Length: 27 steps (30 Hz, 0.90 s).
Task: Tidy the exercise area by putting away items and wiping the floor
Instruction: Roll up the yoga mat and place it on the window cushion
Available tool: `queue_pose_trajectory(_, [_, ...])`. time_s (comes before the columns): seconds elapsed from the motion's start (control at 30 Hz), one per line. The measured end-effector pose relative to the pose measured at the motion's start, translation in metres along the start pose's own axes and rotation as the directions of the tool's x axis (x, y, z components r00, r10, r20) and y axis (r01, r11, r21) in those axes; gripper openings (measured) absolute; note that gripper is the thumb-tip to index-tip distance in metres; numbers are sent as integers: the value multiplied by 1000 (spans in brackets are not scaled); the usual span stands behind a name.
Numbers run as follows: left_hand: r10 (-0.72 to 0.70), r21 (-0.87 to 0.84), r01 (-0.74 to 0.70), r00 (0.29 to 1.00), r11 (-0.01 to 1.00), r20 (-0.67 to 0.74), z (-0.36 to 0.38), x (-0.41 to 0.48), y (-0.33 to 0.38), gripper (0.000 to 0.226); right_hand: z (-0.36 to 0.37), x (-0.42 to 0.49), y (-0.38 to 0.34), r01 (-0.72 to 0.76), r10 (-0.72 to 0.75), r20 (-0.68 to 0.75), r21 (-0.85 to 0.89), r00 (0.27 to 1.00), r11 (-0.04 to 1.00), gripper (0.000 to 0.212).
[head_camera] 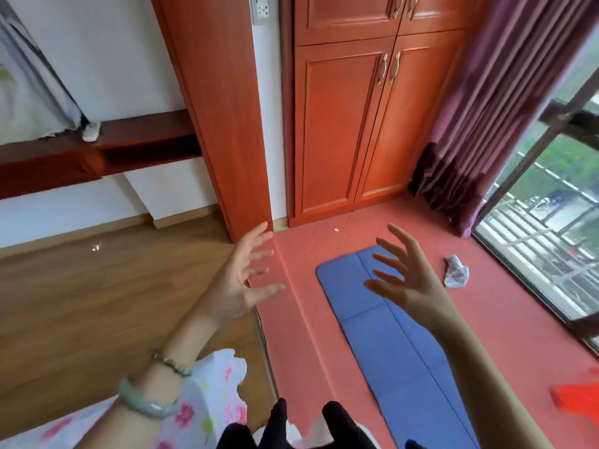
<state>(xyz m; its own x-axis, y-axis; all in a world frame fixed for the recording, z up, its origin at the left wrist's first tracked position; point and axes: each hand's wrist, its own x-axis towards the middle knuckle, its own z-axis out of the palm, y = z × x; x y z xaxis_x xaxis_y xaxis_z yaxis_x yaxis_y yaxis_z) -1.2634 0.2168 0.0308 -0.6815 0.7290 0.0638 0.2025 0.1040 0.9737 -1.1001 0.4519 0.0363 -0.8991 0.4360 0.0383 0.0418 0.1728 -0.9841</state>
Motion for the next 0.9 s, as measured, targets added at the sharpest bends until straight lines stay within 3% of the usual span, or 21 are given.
queue_pose_trajectory(0.23, [10, -20, -8, 992, 1000, 122, -38, 121, -22, 91, 8, 102, 11, -37, 35, -122, -8, 992, 999, 81])
queue_pose_trajectory(0.53, [17, -4, -17, 974, 1000, 225, -62, 326, -52, 93, -23, 278, 43, -26, 23, -264, -7, 964, 1000, 96])
queue_pose_trajectory(0.9, [19, 25, -33, 903, 999, 430, -51, 539, -60, 92, -72, 433, 56, -69, 64, -446, 4, 893, 998, 88])
